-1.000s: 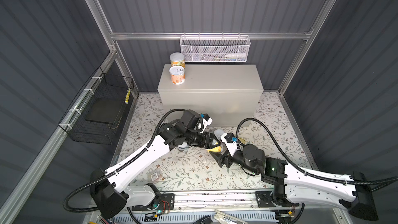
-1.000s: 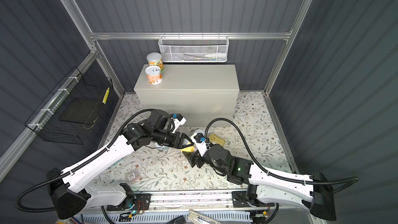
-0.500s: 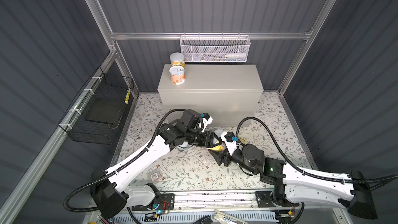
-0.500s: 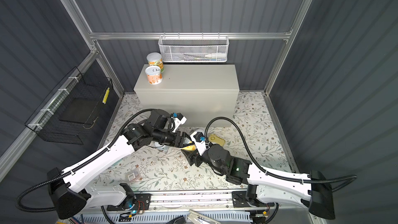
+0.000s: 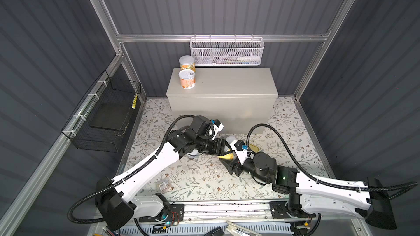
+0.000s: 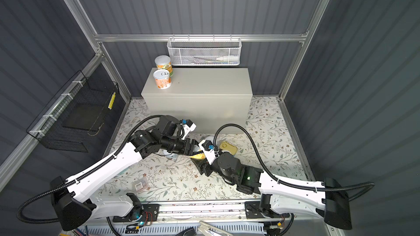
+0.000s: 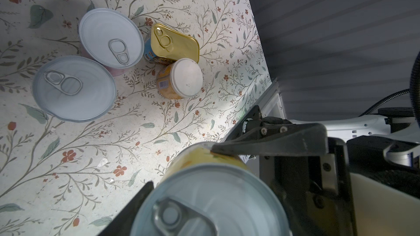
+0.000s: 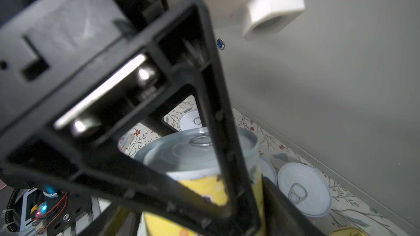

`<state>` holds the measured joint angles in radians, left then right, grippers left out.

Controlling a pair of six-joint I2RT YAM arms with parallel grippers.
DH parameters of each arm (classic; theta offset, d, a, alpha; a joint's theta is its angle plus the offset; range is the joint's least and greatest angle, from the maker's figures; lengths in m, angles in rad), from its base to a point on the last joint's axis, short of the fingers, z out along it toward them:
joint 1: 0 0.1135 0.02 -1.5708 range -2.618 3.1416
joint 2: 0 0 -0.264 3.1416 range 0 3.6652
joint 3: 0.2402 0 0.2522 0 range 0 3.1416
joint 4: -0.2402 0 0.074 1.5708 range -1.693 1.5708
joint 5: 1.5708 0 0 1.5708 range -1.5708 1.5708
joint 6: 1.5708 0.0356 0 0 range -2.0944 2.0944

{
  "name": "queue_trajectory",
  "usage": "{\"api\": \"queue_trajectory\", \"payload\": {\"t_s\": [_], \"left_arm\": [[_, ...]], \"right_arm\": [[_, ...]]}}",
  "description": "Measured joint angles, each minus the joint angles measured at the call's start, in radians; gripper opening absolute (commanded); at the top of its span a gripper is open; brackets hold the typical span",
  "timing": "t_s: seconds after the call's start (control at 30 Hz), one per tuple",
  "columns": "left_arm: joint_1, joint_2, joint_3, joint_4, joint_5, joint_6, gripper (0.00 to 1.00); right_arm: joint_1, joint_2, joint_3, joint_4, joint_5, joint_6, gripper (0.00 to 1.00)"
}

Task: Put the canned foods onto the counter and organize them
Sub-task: 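Close the right gripper around the yellow-print can held by the left gripper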

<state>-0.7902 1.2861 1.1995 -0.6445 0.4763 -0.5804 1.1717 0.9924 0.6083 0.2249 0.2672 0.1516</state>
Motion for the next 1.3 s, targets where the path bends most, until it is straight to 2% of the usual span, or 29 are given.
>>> {"api": "queue_trajectory", "payload": {"t_s": [0.27, 0.37, 0.9, 1.2, 1.3], "left_arm": [[0.006, 0.000, 0.000, 0.001, -0.007, 0.005, 0.60], [0.007, 0.000, -0.001, 0.001, -0.013, 0.008, 0.58], [0.018, 0.000, -0.017, 0.021, -0.015, -0.031, 0.53], [0.009, 0.000, -0.017, 0.032, 0.003, -0.035, 0.53], [0.009, 0.000, -0.017, 0.032, 0.003, -0.035, 0.56]], "right_arm": [[0.000, 0.013, 0.000, 0.011, 0.007, 0.006, 0.65], [0.000, 0.022, 0.000, 0.019, 0.009, 0.009, 0.71], [-0.002, 0.092, 0.016, 0.067, 0.038, 0.019, 0.82], [-0.002, 0.105, 0.021, 0.084, 0.043, -0.007, 0.69], [-0.002, 0.105, 0.021, 0.085, 0.043, -0.010, 0.66]]}}
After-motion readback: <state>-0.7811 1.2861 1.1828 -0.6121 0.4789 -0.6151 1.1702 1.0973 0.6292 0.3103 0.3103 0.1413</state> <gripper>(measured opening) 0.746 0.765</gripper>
